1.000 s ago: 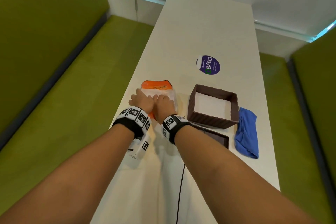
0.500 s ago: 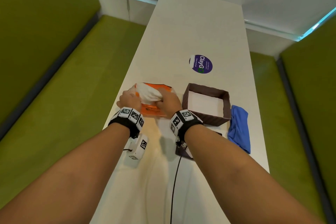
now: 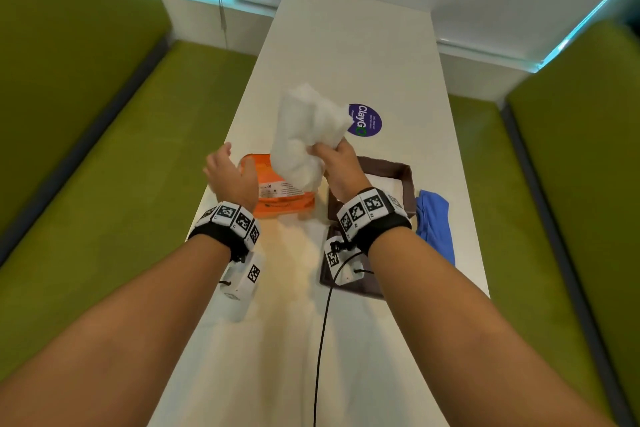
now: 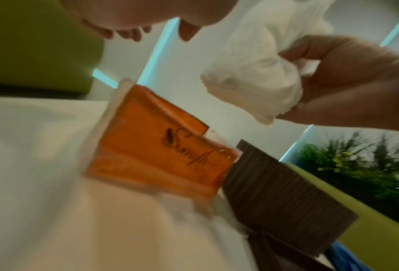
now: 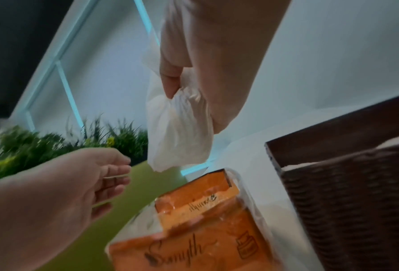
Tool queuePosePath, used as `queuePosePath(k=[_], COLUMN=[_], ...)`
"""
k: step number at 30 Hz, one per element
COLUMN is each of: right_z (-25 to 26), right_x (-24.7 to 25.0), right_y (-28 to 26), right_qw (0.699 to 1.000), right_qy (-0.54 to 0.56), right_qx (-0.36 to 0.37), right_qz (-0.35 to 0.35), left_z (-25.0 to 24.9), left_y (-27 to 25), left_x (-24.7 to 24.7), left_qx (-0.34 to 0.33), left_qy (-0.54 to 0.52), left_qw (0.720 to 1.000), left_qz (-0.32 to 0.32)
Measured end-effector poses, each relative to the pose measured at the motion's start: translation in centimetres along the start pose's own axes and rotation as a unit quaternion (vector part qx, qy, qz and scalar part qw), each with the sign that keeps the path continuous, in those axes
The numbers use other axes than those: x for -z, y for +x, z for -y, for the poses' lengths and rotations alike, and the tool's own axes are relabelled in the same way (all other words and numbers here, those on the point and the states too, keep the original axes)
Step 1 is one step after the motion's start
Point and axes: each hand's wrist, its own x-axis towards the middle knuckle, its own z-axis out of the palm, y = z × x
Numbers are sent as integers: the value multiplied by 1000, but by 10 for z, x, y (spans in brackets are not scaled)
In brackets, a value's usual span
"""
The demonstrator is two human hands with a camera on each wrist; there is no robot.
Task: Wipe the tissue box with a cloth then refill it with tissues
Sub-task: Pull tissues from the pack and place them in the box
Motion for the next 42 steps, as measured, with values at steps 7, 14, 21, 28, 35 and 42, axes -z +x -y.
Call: queuePosePath(k=[7,14,21,28,35,42], right_z=[11,25,30,34,35,41], right_x=[24,69,93,112,108,90], right_y=[-24,-53,-68,-82,-85,-94], right_qw=[984,983,994,986,998,998], right_qy=[176,181,-59,10,37,51], right_qx=[-29,-34,-82,-167,-46,45], right_qz=[22,-21,-40,4,-8,18], left_z=[-54,-67,-60,-67,-73,-86], left_y=[-24,-42,-43,-57,-62,-88], left_x=[-20,-29,-44,-44,-34,-41], left_qx=[176,225,185,108,223,272], left_qy=[-354,-365,-274,-162,-418,-607], left_qw=[850,827,876,941,794,660], left_qz=[348,363,352,277,381,349])
